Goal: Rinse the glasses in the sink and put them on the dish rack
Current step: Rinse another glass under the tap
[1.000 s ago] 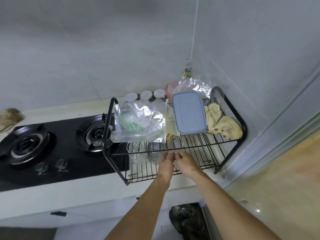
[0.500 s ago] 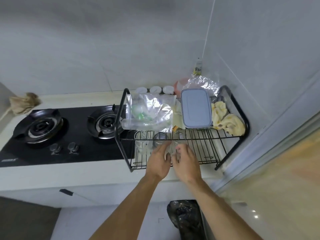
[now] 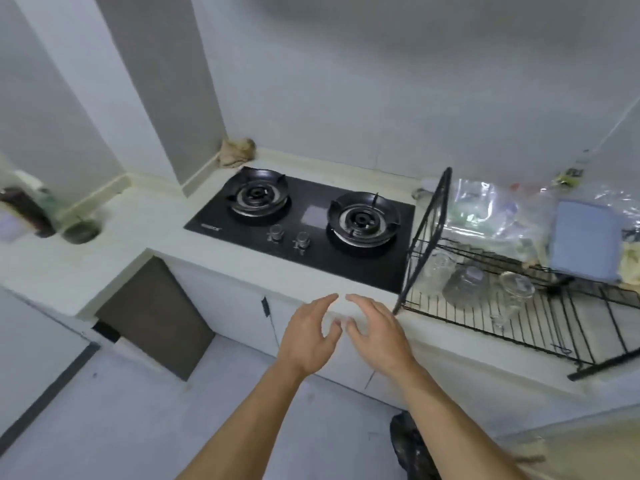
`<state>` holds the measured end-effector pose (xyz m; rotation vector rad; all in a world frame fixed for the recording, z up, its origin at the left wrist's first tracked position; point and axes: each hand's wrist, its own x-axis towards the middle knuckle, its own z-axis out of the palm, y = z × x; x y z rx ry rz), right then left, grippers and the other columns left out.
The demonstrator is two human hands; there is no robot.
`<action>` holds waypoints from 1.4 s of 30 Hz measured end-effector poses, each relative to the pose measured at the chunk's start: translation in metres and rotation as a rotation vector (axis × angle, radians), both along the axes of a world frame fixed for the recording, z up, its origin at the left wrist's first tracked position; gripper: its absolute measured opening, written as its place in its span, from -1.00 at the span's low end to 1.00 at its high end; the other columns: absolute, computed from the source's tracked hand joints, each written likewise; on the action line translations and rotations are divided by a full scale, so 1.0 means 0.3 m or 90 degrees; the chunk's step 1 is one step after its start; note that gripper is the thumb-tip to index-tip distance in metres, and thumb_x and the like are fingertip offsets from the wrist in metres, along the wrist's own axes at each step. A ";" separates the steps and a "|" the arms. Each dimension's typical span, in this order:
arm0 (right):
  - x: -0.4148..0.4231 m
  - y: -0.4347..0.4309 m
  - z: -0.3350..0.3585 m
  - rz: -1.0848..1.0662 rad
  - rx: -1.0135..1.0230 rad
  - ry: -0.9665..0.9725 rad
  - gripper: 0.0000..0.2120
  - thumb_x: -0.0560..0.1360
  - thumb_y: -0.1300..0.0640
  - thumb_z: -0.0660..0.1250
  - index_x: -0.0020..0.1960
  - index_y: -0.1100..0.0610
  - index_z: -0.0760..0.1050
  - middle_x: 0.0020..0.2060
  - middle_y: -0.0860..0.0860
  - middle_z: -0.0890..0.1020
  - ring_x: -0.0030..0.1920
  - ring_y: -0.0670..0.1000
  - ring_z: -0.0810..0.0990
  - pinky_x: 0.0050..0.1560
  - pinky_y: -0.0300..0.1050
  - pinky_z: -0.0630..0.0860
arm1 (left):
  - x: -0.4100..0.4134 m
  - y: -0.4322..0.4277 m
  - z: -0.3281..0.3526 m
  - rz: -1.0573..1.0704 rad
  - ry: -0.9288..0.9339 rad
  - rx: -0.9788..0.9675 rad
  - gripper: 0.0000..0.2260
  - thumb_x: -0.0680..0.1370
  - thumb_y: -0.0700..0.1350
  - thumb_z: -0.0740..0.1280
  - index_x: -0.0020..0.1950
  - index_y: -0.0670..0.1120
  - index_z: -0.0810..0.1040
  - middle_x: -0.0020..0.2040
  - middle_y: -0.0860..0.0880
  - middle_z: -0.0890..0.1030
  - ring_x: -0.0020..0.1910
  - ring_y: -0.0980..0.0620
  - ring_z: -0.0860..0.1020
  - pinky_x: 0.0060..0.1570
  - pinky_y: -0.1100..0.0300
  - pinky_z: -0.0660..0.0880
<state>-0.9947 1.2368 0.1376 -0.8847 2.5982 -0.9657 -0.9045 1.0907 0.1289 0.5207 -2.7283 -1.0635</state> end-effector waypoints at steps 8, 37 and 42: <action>0.411 -0.618 0.020 0.214 -0.016 -0.025 -0.53 0.63 -0.09 0.25 0.52 -0.12 0.31 0.42 -0.16 0.43 0.39 -0.10 0.42 0.39 -0.07 0.43 | 0.551 -0.482 0.023 0.220 -0.003 -0.016 -0.53 0.69 0.08 0.25 0.60 0.03 0.36 0.51 0.03 0.48 0.44 -0.01 0.45 0.49 0.08 0.31; 1.413 -2.395 0.025 0.886 0.104 -0.014 -0.42 0.68 -0.08 0.20 0.63 -0.02 0.13 0.60 -0.07 0.24 0.58 -0.01 0.21 0.53 -0.10 0.21 | 1.723 -1.654 0.090 0.943 0.008 0.050 -0.54 0.72 0.05 0.18 0.64 0.12 0.24 0.56 0.11 0.37 0.55 0.12 0.27 0.49 0.23 0.18; 1.588 -2.661 -0.025 0.916 0.123 -0.008 -0.41 0.67 -0.05 0.21 0.64 0.01 0.11 0.60 -0.04 0.23 0.58 0.00 0.20 0.55 -0.13 0.15 | 1.895 -1.921 0.028 0.956 0.014 0.069 -0.53 0.73 0.06 0.16 0.65 0.11 0.21 0.59 0.11 0.33 0.56 0.12 0.26 0.52 0.23 0.17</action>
